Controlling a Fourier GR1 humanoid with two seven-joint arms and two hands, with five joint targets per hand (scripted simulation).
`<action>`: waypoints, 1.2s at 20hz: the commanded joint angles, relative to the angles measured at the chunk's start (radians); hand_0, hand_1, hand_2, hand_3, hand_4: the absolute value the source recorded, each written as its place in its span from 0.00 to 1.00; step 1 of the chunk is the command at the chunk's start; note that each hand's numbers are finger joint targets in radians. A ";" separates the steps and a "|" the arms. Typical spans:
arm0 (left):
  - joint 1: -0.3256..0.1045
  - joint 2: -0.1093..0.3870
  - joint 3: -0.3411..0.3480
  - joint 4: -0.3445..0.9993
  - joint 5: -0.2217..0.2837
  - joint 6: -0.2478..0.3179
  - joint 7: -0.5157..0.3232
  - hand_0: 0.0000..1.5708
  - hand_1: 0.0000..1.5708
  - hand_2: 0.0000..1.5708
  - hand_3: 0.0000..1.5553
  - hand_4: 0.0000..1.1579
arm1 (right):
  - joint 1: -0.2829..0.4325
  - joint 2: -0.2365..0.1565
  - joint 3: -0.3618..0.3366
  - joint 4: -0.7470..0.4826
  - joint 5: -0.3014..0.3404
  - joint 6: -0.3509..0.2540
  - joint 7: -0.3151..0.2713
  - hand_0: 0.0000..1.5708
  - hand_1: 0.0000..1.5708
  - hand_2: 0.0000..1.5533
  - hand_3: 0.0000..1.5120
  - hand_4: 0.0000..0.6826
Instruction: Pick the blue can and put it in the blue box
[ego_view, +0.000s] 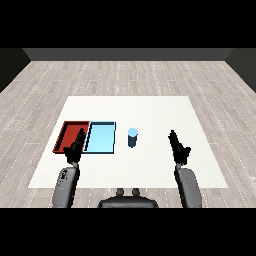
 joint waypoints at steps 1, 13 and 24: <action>-0.002 -0.009 0.009 0.001 0.014 -0.025 0.008 0.00 0.00 0.00 0.00 0.00 | -0.050 0.015 0.006 0.036 0.025 0.004 -0.020 0.00 0.00 0.00 0.00 0.00; 0.004 -0.071 0.014 -0.064 0.075 -0.083 -0.353 0.00 0.00 0.00 0.00 0.00 | -0.267 0.105 0.067 0.175 -0.122 -0.003 -0.220 0.00 0.00 0.00 0.00 0.00; 0.016 -0.068 0.032 -0.051 0.090 -0.111 -0.372 0.00 0.00 0.00 0.00 0.00 | -0.369 0.083 -0.045 0.395 -0.129 0.071 -0.318 0.00 0.00 0.00 0.00 0.00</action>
